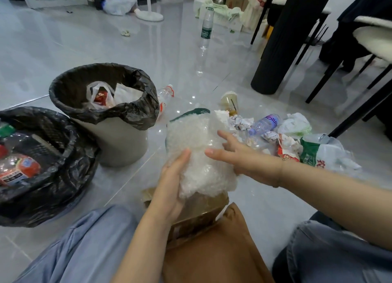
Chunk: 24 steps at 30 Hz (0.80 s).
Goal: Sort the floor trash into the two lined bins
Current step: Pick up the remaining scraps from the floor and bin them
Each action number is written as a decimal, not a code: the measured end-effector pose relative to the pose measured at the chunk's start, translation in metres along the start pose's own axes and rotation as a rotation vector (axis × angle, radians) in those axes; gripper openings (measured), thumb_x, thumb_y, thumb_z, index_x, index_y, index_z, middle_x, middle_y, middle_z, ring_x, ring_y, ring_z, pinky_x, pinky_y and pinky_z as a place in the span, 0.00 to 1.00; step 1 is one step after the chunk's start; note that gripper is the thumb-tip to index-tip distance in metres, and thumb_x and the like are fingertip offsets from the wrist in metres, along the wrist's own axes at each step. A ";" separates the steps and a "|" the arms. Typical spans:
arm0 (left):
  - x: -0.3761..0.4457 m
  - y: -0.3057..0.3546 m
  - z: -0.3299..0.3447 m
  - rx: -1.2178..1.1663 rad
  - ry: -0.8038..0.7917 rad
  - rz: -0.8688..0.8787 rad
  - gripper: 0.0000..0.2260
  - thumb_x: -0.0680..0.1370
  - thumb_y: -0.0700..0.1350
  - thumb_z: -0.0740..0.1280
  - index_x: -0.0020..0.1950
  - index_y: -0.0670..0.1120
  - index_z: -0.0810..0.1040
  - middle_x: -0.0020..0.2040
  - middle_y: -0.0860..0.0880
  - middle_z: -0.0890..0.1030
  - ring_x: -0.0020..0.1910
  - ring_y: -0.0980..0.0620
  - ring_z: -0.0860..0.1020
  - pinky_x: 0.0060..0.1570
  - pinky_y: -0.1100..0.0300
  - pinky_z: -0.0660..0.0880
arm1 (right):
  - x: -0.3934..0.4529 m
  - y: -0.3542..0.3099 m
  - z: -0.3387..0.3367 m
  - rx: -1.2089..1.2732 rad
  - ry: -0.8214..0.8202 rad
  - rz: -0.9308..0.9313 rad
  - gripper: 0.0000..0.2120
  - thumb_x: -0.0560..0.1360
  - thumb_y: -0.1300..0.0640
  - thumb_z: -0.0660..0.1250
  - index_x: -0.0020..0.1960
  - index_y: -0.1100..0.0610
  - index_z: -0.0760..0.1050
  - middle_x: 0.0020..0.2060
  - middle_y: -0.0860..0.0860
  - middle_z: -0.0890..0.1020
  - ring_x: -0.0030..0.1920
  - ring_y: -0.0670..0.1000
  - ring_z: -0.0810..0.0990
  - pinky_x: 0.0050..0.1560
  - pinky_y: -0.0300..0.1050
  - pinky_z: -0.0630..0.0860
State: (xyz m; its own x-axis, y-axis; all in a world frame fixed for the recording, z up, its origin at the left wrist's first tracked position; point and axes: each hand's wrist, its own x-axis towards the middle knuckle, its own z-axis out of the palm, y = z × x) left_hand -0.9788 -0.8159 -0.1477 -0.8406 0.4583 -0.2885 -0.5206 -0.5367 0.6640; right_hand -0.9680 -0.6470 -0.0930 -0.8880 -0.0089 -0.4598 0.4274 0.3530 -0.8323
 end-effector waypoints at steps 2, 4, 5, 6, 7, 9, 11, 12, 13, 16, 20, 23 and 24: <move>-0.001 -0.005 0.003 0.004 -0.033 -0.019 0.19 0.80 0.50 0.62 0.68 0.41 0.73 0.59 0.39 0.81 0.58 0.40 0.80 0.52 0.48 0.80 | 0.003 0.007 0.002 0.053 -0.045 -0.047 0.50 0.60 0.37 0.77 0.75 0.41 0.55 0.66 0.45 0.72 0.62 0.50 0.77 0.62 0.51 0.76; 0.003 -0.008 0.004 0.065 0.045 0.042 0.19 0.80 0.51 0.64 0.66 0.42 0.74 0.57 0.41 0.82 0.55 0.41 0.82 0.50 0.47 0.81 | 0.005 0.010 0.008 0.077 0.031 -0.112 0.41 0.64 0.44 0.77 0.71 0.46 0.61 0.60 0.46 0.77 0.56 0.48 0.81 0.55 0.47 0.80; 0.006 -0.010 0.002 0.126 0.119 0.094 0.19 0.78 0.52 0.66 0.65 0.43 0.75 0.56 0.42 0.83 0.53 0.42 0.83 0.50 0.46 0.81 | 0.007 0.008 0.012 0.098 0.086 -0.140 0.36 0.66 0.48 0.77 0.69 0.47 0.64 0.57 0.46 0.78 0.53 0.47 0.82 0.51 0.44 0.81; 0.009 -0.012 0.000 0.198 0.204 0.146 0.19 0.76 0.53 0.68 0.63 0.45 0.75 0.55 0.44 0.83 0.52 0.44 0.83 0.51 0.46 0.81 | 0.009 0.005 0.016 0.104 0.144 -0.166 0.33 0.67 0.52 0.76 0.67 0.47 0.64 0.56 0.46 0.78 0.50 0.46 0.82 0.47 0.42 0.81; 0.010 -0.013 -0.003 0.273 0.281 0.190 0.20 0.75 0.54 0.70 0.63 0.46 0.74 0.56 0.45 0.83 0.51 0.47 0.83 0.51 0.48 0.81 | 0.011 0.004 0.020 0.091 0.201 -0.191 0.32 0.68 0.55 0.76 0.66 0.46 0.64 0.55 0.47 0.78 0.49 0.47 0.82 0.45 0.42 0.82; 0.013 -0.012 -0.011 0.456 0.390 0.289 0.21 0.74 0.53 0.71 0.64 0.48 0.71 0.58 0.49 0.80 0.51 0.55 0.81 0.50 0.59 0.79 | 0.018 -0.001 0.025 0.110 0.298 -0.256 0.31 0.68 0.59 0.76 0.63 0.46 0.62 0.55 0.50 0.78 0.49 0.50 0.82 0.45 0.48 0.82; 0.013 -0.001 -0.018 0.654 0.449 0.460 0.20 0.75 0.48 0.71 0.64 0.50 0.70 0.60 0.52 0.76 0.52 0.60 0.77 0.48 0.68 0.75 | 0.024 -0.011 0.028 0.201 0.379 -0.345 0.28 0.69 0.63 0.74 0.60 0.47 0.63 0.54 0.53 0.79 0.47 0.53 0.83 0.42 0.51 0.83; 0.013 0.009 -0.022 0.776 0.473 0.576 0.19 0.75 0.45 0.71 0.64 0.49 0.70 0.60 0.52 0.75 0.54 0.60 0.75 0.51 0.67 0.74 | 0.027 -0.018 0.027 0.238 0.423 -0.392 0.27 0.69 0.65 0.74 0.59 0.48 0.64 0.54 0.54 0.79 0.47 0.53 0.83 0.40 0.50 0.83; 0.014 0.023 -0.027 0.927 0.501 0.698 0.18 0.75 0.42 0.71 0.63 0.48 0.72 0.59 0.52 0.74 0.56 0.58 0.74 0.55 0.65 0.72 | 0.031 -0.027 0.027 0.261 0.459 -0.438 0.26 0.70 0.65 0.73 0.58 0.49 0.64 0.54 0.54 0.78 0.46 0.53 0.83 0.38 0.49 0.82; 0.022 0.070 -0.045 1.362 0.585 0.987 0.18 0.73 0.39 0.70 0.62 0.46 0.74 0.60 0.49 0.74 0.62 0.49 0.71 0.63 0.57 0.66 | 0.040 -0.052 0.029 0.320 0.521 -0.537 0.24 0.70 0.65 0.73 0.59 0.51 0.67 0.55 0.55 0.78 0.47 0.54 0.83 0.38 0.51 0.83; 0.049 0.124 -0.078 1.705 0.647 0.888 0.18 0.78 0.51 0.65 0.67 0.49 0.71 0.69 0.49 0.71 0.73 0.47 0.63 0.73 0.39 0.49 | 0.067 -0.082 0.037 0.506 0.477 -0.555 0.23 0.69 0.65 0.74 0.56 0.49 0.70 0.54 0.52 0.79 0.50 0.56 0.83 0.42 0.53 0.82; 0.067 0.137 -0.103 1.761 0.600 0.656 0.19 0.82 0.57 0.55 0.66 0.48 0.72 0.67 0.47 0.72 0.72 0.47 0.62 0.71 0.32 0.47 | 0.094 -0.105 0.038 0.796 0.313 -0.484 0.28 0.67 0.65 0.75 0.63 0.54 0.70 0.55 0.52 0.81 0.50 0.55 0.83 0.47 0.55 0.81; 0.071 0.140 -0.111 1.765 0.568 0.648 0.20 0.82 0.57 0.53 0.64 0.46 0.74 0.63 0.45 0.74 0.68 0.44 0.65 0.69 0.30 0.55 | 0.108 -0.116 0.039 0.856 0.249 -0.462 0.27 0.68 0.65 0.74 0.64 0.55 0.70 0.53 0.52 0.82 0.48 0.54 0.84 0.46 0.54 0.81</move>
State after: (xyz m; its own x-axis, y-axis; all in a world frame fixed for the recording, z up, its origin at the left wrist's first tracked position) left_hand -1.1281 -0.9370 -0.1523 -0.9411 0.0815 0.3280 0.2374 0.8501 0.4700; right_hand -1.1070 -0.7252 -0.0585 -0.9661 0.2552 -0.0390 -0.0767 -0.4281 -0.9005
